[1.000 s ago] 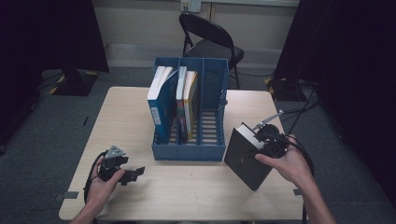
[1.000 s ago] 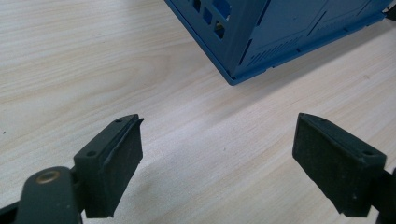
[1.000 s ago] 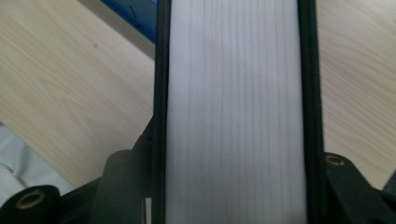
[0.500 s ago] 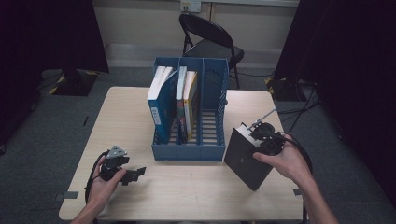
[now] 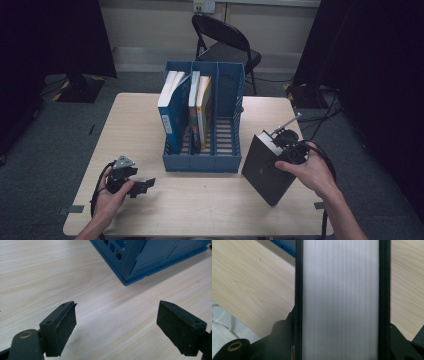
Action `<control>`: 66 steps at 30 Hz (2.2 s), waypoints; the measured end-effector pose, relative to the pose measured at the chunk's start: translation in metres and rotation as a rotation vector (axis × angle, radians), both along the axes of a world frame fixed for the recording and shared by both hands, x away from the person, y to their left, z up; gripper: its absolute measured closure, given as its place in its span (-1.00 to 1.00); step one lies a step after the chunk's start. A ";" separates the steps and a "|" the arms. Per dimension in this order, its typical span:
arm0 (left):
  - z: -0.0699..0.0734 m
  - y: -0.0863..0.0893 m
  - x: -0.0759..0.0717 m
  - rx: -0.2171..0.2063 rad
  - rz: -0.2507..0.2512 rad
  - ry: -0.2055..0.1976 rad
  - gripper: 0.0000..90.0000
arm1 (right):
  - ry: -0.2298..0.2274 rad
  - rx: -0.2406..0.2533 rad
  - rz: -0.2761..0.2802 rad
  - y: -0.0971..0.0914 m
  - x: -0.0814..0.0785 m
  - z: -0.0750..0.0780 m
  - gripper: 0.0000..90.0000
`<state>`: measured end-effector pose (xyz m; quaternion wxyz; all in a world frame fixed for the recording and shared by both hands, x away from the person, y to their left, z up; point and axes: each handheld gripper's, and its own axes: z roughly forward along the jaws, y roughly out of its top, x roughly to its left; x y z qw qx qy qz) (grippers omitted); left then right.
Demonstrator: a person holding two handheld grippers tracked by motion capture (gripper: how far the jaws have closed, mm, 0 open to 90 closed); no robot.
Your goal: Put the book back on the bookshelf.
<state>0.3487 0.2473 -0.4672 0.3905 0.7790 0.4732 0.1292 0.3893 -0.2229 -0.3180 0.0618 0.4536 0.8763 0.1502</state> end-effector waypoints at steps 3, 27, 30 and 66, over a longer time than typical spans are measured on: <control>-0.001 0.000 0.000 0.011 -0.002 0.005 -0.65 | -0.008 -0.004 -0.013 -0.002 -0.001 0.001 0.18; -0.001 -0.001 0.001 0.011 -0.001 0.002 -0.65 | -0.105 0.043 -0.038 -0.011 -0.001 0.054 0.19; 0.000 -0.001 0.000 0.014 -0.008 -0.001 -0.65 | -0.108 0.039 -0.041 -0.008 0.005 0.058 0.19; -0.002 0.000 0.000 0.018 -0.010 0.009 -0.65 | -0.140 0.046 0.002 0.068 0.058 0.108 0.19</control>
